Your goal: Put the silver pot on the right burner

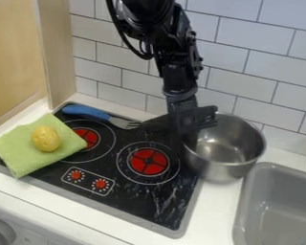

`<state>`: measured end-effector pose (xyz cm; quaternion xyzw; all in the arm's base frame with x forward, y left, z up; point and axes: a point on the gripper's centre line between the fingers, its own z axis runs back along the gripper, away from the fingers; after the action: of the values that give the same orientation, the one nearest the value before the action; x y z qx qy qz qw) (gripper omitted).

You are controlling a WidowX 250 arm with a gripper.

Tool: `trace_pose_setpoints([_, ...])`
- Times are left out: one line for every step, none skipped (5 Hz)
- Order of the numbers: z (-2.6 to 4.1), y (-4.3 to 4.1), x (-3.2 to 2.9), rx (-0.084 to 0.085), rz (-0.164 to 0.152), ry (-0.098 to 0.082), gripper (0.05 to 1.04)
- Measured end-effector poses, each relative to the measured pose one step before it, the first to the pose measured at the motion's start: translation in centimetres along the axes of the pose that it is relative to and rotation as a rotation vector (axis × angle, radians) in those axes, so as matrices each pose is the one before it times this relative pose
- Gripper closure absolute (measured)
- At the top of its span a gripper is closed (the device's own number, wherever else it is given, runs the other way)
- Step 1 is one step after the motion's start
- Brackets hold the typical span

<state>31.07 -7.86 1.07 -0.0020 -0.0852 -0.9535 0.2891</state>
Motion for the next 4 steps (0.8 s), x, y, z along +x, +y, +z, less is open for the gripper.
trace_pose_setpoints([-0.036, 0.231, 0.112, 0.004, -0.0049, 0.0032, 1.026])
trace_pose_setpoints([0.049, -0.191, 0.082, -0.0121, -0.0186, -0.0047, 1.03])
trace_pose_setpoints([1.141, 0.214, -0.109, 0.0142, -0.0205, 0.0194, 1.03])
trace_pose_setpoints([1.742, -0.093, -0.071, 0.0355, -0.0239, 0.032, 1.03])
